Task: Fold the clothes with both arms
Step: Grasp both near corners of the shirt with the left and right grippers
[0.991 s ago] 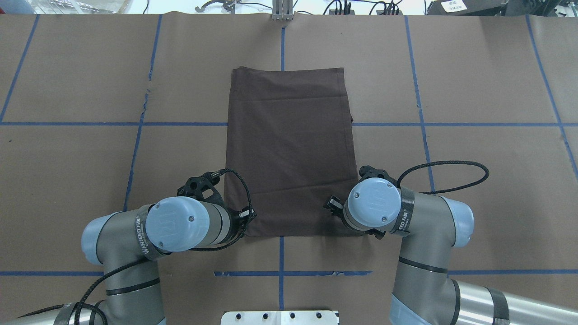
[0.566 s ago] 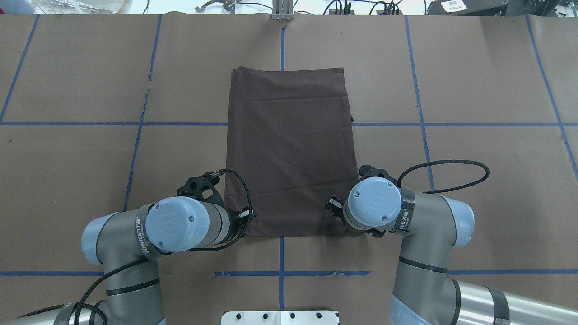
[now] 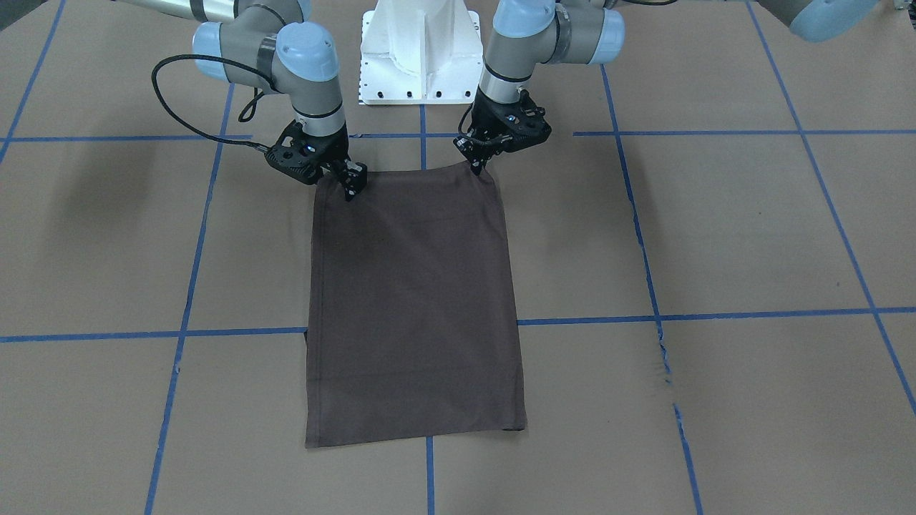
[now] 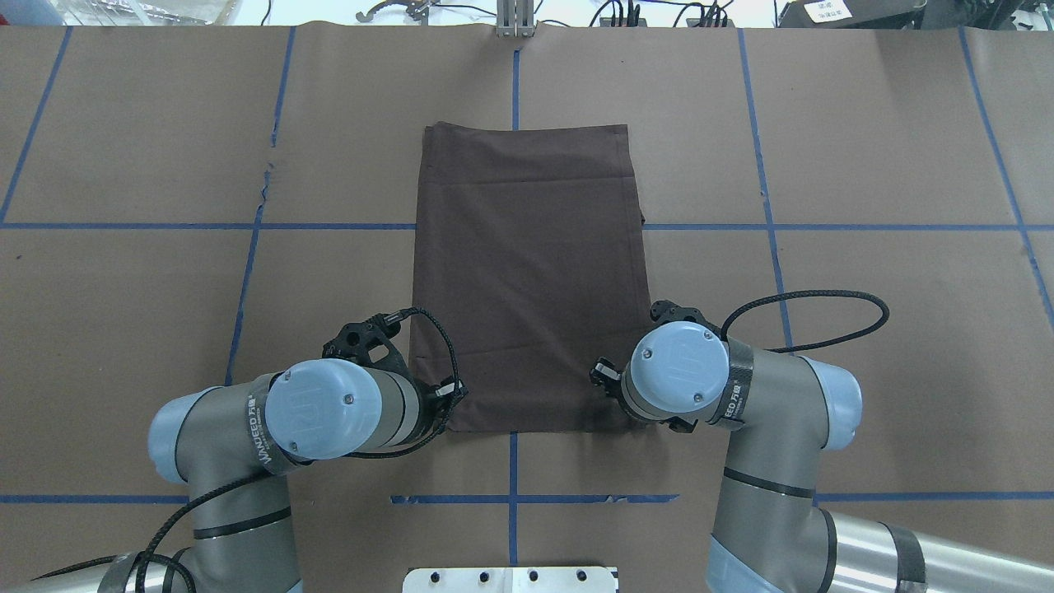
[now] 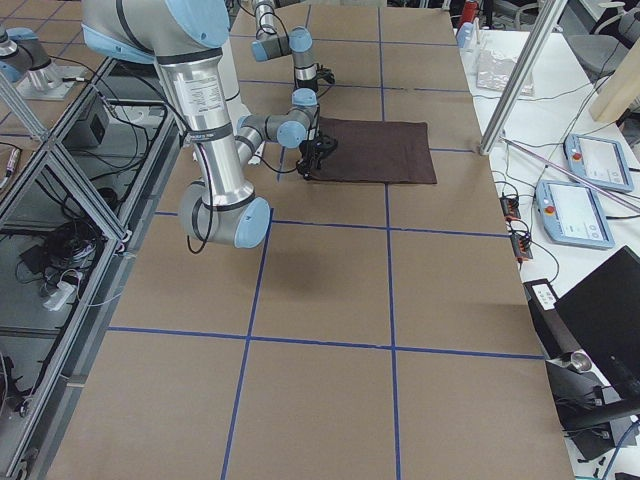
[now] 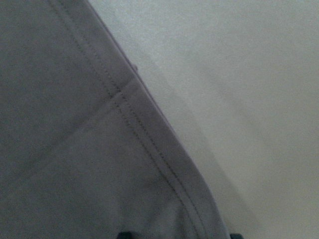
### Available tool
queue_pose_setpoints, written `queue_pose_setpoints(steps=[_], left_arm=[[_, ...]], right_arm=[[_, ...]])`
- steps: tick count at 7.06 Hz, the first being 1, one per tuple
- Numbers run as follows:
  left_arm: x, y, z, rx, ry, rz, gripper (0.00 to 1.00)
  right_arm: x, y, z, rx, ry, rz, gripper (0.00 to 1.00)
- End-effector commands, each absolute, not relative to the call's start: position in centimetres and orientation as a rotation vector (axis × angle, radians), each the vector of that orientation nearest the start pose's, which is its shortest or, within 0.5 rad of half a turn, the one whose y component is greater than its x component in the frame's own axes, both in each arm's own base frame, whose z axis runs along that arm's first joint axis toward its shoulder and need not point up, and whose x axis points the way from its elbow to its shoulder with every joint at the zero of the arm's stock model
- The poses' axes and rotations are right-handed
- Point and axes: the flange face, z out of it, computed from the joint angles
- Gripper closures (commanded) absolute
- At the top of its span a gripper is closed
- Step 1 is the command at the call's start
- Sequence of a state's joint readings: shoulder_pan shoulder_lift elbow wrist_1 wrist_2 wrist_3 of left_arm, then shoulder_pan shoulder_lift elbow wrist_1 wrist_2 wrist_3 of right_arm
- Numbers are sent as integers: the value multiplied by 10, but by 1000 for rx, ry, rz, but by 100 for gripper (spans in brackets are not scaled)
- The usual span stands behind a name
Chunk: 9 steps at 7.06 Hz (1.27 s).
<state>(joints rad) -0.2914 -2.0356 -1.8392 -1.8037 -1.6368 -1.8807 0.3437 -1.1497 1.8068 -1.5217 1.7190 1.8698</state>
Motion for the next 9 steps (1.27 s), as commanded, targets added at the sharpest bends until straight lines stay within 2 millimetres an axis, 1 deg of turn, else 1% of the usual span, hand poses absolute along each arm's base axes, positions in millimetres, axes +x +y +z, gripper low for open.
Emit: queue_pose_setpoints(steps=[1,3,5,6,7,9], left_arm=[[558,-300,255,-71,976,-522,100],[558,-300,255,-71,976,-522,100],[558,-300,255,-71,976,-522,100],[558,-300,255,-69,975,-522,100],[558,-300,255,-69,975,-522,100],[556,-299,254,-71,978,-521,100]], right_arm=[[-549,-323,316,-119,-727,546,100],[-550,-325,306,-111,-743,534,100],[-550,-328,305,-104,-745,526,100],[-552,-329,297,-94,-756,510,100],[-553,-330,297,-93,-758,508,100],[-551,-330,287,-93,-776,515,100]])
